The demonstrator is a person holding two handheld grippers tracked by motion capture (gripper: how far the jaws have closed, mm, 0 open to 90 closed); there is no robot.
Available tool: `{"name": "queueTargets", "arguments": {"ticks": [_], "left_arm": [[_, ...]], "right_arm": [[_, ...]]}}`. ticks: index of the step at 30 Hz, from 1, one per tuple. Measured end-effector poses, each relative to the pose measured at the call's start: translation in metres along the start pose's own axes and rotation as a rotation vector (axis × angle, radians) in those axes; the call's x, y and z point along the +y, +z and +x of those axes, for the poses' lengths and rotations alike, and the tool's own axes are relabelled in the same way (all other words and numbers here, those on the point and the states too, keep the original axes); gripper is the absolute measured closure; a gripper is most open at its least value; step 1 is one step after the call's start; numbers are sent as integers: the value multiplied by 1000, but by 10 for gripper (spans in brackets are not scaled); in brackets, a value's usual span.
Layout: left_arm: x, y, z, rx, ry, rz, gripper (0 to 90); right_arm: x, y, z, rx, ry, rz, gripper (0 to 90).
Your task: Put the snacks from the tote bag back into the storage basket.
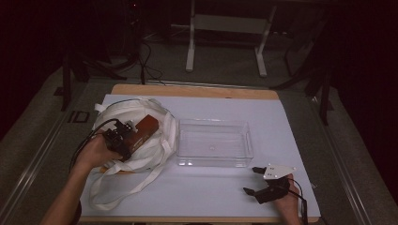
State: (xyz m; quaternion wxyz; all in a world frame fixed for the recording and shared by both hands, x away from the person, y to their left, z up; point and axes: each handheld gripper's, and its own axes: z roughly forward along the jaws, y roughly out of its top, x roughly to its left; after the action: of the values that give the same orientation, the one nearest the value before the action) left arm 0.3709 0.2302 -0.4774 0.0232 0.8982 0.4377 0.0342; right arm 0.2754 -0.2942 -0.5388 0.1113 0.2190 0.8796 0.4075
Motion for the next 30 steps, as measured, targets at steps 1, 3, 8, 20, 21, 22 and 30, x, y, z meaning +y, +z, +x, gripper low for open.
{"name": "queueTargets", "arguments": {"ticks": [1,3,8,20,21,22,30], "left_arm": [[0,-1,0,0,4,2,425],[-1,-2,1,3,9,-2,427],[-4,-3,2,1,11,-10,433],[-8,-8,4,-7,12,-51,442],[-9,-9,5,-8,14,-56,442],[-10,-9,5,-11,7,-67,442],[-16,-17,9,-31,4,-119,443]], "right_arm": [[0,0,0,0,0,0,138],[0,0,0,0,0,0,138],[0,0,0,-1,-2,0,138],[0,0,0,0,-3,0,138],[0,0,0,0,-3,0,138],[0,0,0,0,-3,1,138],[0,0,0,-2,-3,1,138]]}}
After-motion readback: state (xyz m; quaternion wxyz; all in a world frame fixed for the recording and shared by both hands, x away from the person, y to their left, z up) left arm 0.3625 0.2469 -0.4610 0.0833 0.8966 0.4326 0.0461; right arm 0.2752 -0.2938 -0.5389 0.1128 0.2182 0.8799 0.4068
